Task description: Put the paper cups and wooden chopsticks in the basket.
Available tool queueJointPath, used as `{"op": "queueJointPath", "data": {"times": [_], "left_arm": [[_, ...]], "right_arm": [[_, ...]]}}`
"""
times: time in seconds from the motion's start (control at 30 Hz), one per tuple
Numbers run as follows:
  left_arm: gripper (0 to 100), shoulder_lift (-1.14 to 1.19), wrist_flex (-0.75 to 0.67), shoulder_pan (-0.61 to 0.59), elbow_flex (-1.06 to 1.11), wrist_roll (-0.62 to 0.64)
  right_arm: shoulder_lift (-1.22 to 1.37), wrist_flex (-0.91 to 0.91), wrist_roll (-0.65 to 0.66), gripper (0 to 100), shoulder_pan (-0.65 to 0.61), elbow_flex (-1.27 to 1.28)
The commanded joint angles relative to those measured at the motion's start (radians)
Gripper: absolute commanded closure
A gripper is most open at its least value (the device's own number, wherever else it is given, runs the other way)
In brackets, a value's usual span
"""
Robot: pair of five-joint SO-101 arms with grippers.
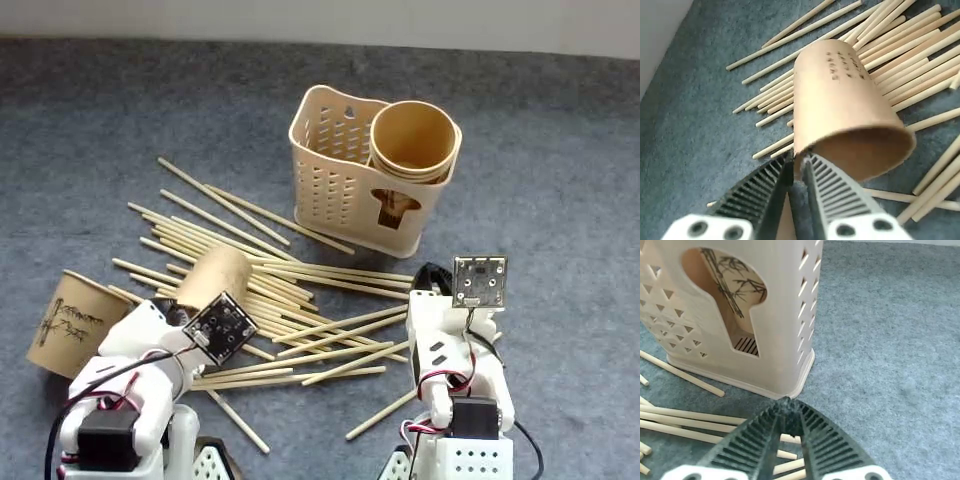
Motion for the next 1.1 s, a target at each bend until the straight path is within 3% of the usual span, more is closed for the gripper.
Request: {"op": "queueJointPath", "data": {"times": [0.0, 0.6, 0.77, 0.9, 1.07], "left_arm": [[100, 0.022, 0.018, -0.005, -0.07, 0.058], [99, 0.059, 0.049, -0.01, -0.183, 0.078], [93, 0.249, 0.055, -0.018, -0.251, 0.021], [81, 0.469, 0.087, -0.137, -0.452, 0.021], [80, 0.743, 0.118, -0.269, -0.665, -0.003]], "right_arm": [[-0.012, -0.024, 0.02, 99.3, 0.001, -0.004], [-0.012, -0.024, 0.02, 99.3, 0.001, -0.004], [-0.012, -0.024, 0.02, 99.3, 0.001, -0.002], [-0.012, -0.024, 0.02, 99.3, 0.001, -0.002], [-0.012, -0.024, 0.02, 99.3, 0.001, -0.002]]}}
